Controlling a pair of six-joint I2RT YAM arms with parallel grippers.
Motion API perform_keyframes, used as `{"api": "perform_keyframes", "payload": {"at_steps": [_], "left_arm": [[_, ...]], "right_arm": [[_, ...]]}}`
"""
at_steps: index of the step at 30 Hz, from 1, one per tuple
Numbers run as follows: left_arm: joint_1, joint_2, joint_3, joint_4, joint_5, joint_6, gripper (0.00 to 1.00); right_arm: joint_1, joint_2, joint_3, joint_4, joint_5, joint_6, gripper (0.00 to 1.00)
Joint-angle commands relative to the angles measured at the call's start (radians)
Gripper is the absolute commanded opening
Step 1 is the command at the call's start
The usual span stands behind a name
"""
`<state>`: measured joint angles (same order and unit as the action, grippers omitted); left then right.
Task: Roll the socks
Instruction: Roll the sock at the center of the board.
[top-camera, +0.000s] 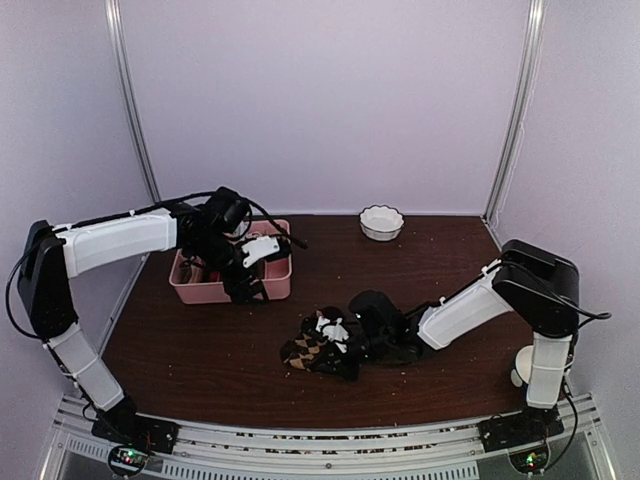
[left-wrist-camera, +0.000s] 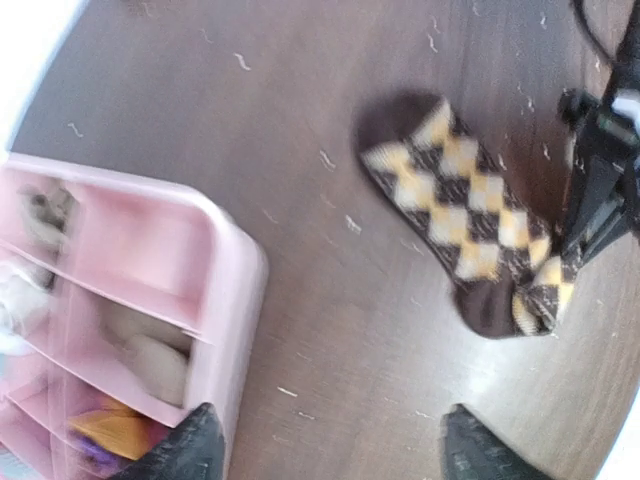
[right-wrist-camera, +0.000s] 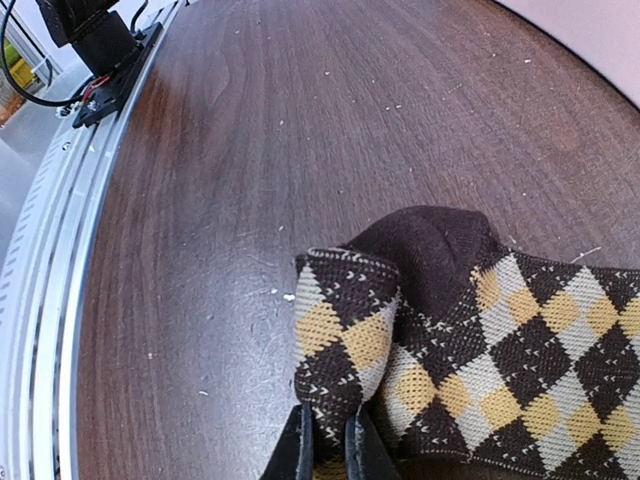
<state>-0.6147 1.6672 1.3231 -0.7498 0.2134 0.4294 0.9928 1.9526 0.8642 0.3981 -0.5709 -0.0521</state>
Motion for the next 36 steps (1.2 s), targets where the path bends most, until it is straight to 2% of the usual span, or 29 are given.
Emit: {"api": "perform_keyframes", "payload": {"at_steps": [1, 5, 10, 13, 16, 25, 36], "left_arm": [[0.044, 0.026, 0.020, 0.080, 0.103, 0.035, 0.66], [-0.095, -0.054, -0.101, 0.112, 0.148, 0.205, 0.64], [-0.227, 0.034, -0.143, 0.075, 0.169, 0.300, 0.51], [-0.238, 0.083, -0.136, 0.061, 0.233, 0.304, 0.43], [-0.251, 0.087, -0.178, 0.121, 0.246, 0.317, 0.40], [-0.294, 0.129, -0.218, 0.289, 0.163, 0.302, 0.32], [-0.301, 0.207, -0.208, 0.218, 0.123, 0.353, 0.19]], "right_arm": [[-0.016, 0.092, -0.053, -0.256, -0.036, 0.053, 0.00], [-0.040, 0.105, -0.056, -0.255, -0.073, 0.090, 0.00], [-0.059, 0.150, -0.046, -0.253, -0.121, 0.126, 0.00], [-0.060, 0.181, -0.038, -0.249, -0.136, 0.147, 0.00], [-0.064, 0.189, -0.046, -0.222, -0.147, 0.166, 0.00], [-0.075, 0.189, -0.067, -0.169, -0.174, 0.210, 0.00], [-0.088, 0.190, -0.080, -0.160, -0.184, 0.230, 0.00]]}}
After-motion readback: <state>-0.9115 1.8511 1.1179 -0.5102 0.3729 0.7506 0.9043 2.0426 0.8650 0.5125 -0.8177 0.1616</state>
